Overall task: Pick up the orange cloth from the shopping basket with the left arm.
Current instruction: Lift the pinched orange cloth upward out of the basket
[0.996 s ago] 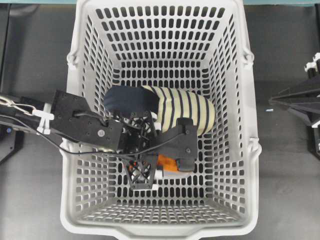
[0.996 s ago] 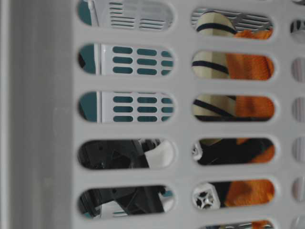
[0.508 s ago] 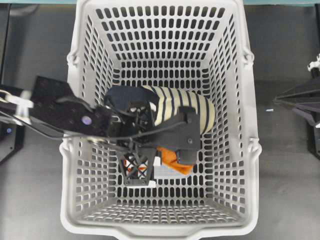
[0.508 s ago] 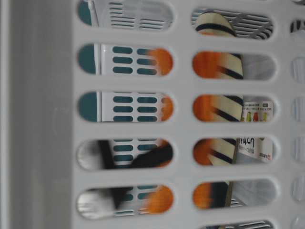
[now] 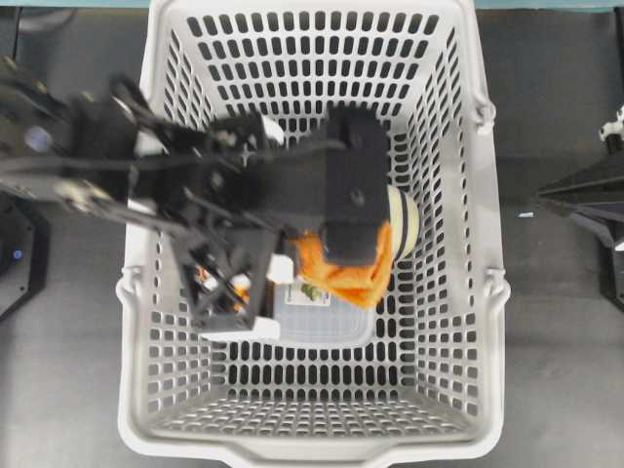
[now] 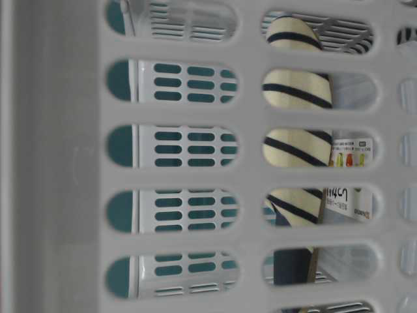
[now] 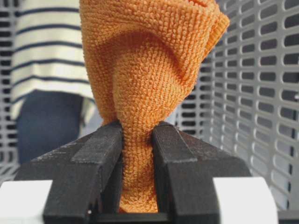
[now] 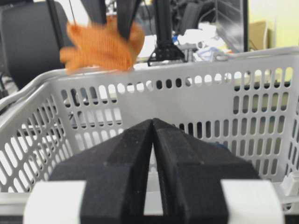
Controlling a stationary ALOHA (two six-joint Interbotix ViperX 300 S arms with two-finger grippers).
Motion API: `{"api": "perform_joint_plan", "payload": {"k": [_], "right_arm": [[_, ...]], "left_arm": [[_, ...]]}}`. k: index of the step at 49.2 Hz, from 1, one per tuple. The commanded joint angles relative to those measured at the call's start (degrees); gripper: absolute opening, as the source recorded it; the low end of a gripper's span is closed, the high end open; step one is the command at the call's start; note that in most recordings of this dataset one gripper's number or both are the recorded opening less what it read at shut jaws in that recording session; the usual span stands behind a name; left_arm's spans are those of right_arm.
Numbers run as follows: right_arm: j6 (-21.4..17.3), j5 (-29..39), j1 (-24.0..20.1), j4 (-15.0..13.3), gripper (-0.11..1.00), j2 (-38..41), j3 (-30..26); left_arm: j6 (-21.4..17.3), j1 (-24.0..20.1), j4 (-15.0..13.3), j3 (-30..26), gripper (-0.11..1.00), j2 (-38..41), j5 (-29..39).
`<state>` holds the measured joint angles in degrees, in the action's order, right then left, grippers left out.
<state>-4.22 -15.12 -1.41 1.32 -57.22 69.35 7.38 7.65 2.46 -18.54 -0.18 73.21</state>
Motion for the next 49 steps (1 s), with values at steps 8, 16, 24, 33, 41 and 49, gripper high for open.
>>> {"api": "perform_joint_plan", "payload": {"k": [8,16,24,33,41,49], "right_arm": [[-0.18,-0.35,-0.09,0.18,0.00,0.26,-0.35],[-0.18,-0.35,-0.18,0.18,0.00,0.18,-0.44],[-0.18,-0.26,-0.18,0.18,0.00,0.18,-0.35],[-0.18,-0.18,-0.18,0.09,0.00,0.18,-0.26],[-0.18,-0.18,-0.18,0.18,0.00,0.09,-0.09],[-0.18,-0.18,-0.18,0.18,0.00,-0.18,0.35]], "left_arm": [[-1.05,-0.79,0.18,-4.92,0.15,0.44,2.64],[-1.23,-1.05,0.18,-4.75,0.15,0.44,2.64],[-1.32,-1.32,0.18,-4.57,0.15,0.44,2.90],[-1.32,-1.58,0.18,-4.31,0.15,0.44,3.08],[-1.32,-1.85,0.18,-4.31,0.15,0.53,3.52],[-1.32,-1.93,0.18,-4.31,0.15,0.53,3.52]]}}
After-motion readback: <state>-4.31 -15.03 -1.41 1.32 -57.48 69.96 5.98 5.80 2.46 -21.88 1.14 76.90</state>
